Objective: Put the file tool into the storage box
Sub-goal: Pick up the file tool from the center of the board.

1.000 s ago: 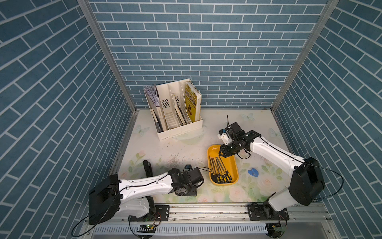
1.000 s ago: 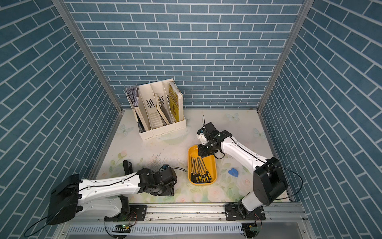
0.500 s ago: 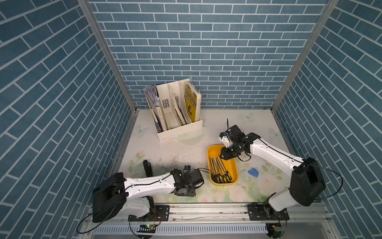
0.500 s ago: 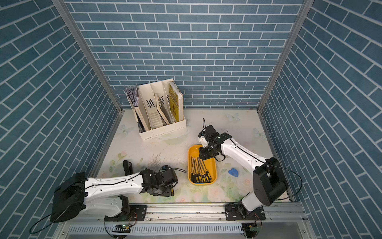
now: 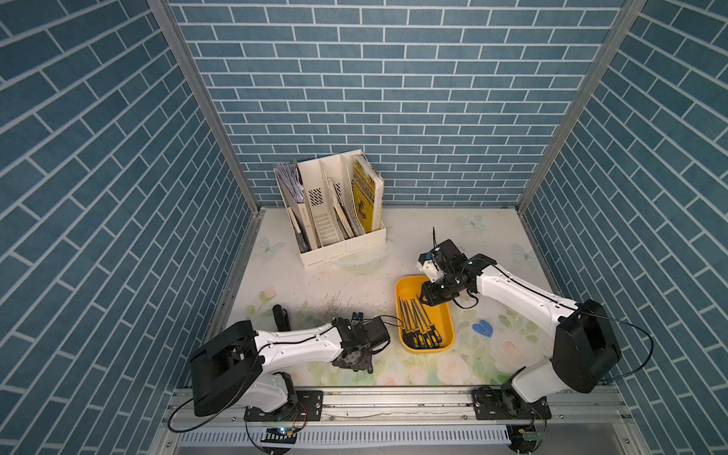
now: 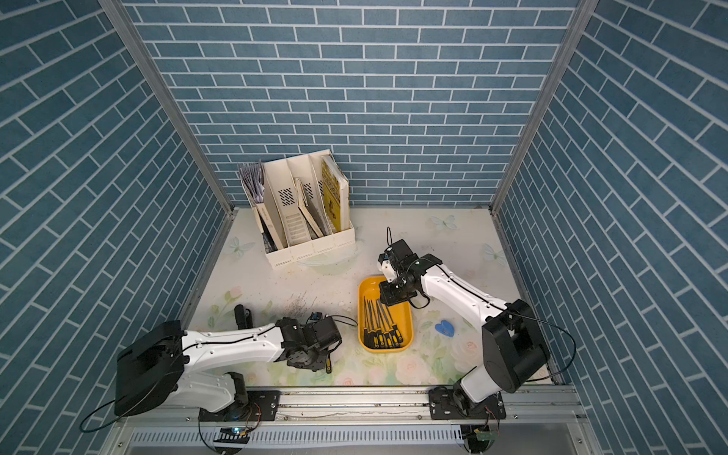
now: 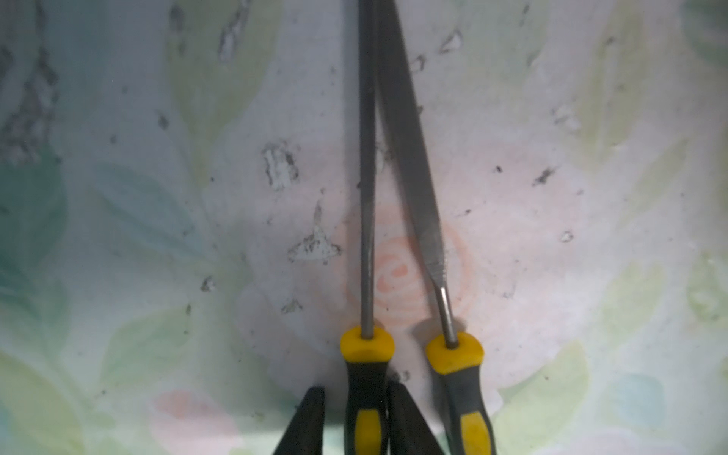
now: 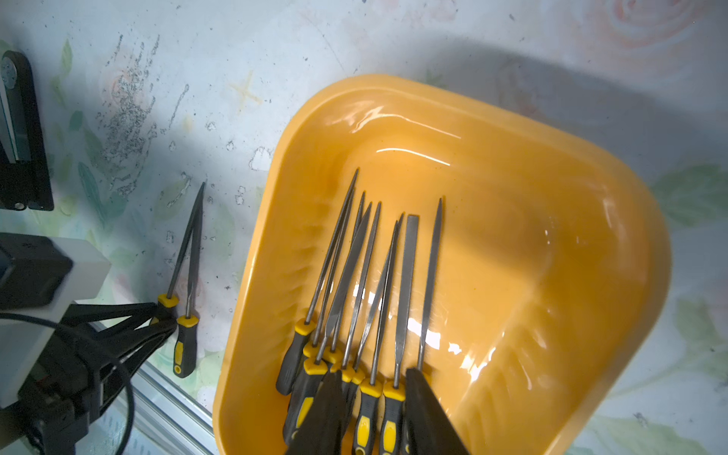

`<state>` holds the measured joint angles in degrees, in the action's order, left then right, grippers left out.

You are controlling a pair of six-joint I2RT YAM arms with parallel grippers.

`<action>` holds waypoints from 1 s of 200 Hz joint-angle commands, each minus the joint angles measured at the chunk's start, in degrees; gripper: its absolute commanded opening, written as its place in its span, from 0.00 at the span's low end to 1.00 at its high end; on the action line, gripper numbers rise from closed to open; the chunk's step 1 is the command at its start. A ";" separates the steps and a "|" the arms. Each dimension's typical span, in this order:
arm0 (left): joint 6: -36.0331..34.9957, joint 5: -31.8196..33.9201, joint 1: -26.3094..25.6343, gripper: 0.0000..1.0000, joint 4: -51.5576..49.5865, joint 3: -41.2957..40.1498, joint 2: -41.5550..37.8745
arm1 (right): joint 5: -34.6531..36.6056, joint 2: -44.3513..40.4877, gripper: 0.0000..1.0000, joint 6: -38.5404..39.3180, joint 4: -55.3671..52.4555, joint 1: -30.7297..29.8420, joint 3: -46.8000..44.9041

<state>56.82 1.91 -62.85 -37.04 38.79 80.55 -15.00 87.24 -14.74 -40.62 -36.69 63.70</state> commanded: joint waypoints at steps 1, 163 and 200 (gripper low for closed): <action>-2.62 0.04 0.94 0.17 2.89 -0.02 3.38 | -0.55 -1.55 0.30 -1.08 0.76 -0.05 -0.86; -4.70 -11.67 1.29 0.05 2.88 7.87 -20.75 | -25.34 -8.78 0.52 -19.18 32.16 -4.79 -11.37; -4.61 -11.87 1.26 0.05 3.86 8.06 -19.45 | -24.29 -7.46 0.51 -20.75 34.01 -7.16 -12.87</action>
<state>52.07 -9.08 -61.73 -34.96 45.84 60.88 -38.35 78.91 -32.10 -10.81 -42.72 52.29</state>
